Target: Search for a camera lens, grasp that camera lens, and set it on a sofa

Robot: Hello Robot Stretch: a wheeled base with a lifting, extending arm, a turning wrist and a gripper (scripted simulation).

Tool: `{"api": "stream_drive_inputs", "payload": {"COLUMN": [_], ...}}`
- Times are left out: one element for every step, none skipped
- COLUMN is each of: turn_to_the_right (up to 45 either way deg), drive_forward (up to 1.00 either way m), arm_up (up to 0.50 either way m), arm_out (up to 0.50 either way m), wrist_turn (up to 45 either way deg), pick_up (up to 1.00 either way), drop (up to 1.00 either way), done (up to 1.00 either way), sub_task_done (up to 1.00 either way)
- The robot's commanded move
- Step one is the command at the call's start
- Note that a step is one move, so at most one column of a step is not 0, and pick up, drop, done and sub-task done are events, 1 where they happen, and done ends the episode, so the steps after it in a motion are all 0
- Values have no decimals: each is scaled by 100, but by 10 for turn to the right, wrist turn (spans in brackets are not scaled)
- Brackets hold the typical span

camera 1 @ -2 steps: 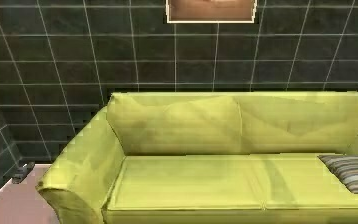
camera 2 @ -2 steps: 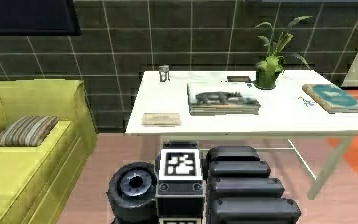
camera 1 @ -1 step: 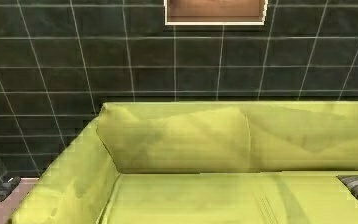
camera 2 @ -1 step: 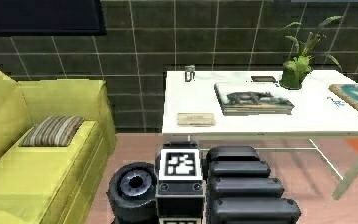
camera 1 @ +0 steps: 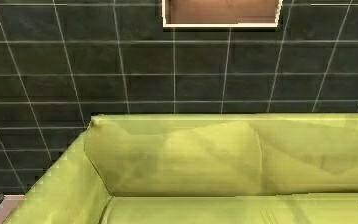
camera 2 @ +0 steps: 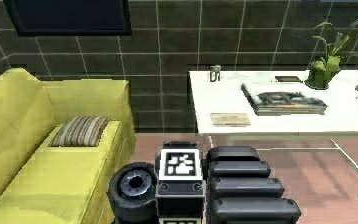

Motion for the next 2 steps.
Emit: {"api": "stream_drive_inputs", "payload": {"turn_to_the_right": [450,450], "drive_forward": [0,0], "arm_up": [0,0], "arm_out": [0,0], "wrist_turn": [0,0], "pick_up": [0,0], "drop": [0,0], "done": [0,0], "sub_task_done": [0,0]}}
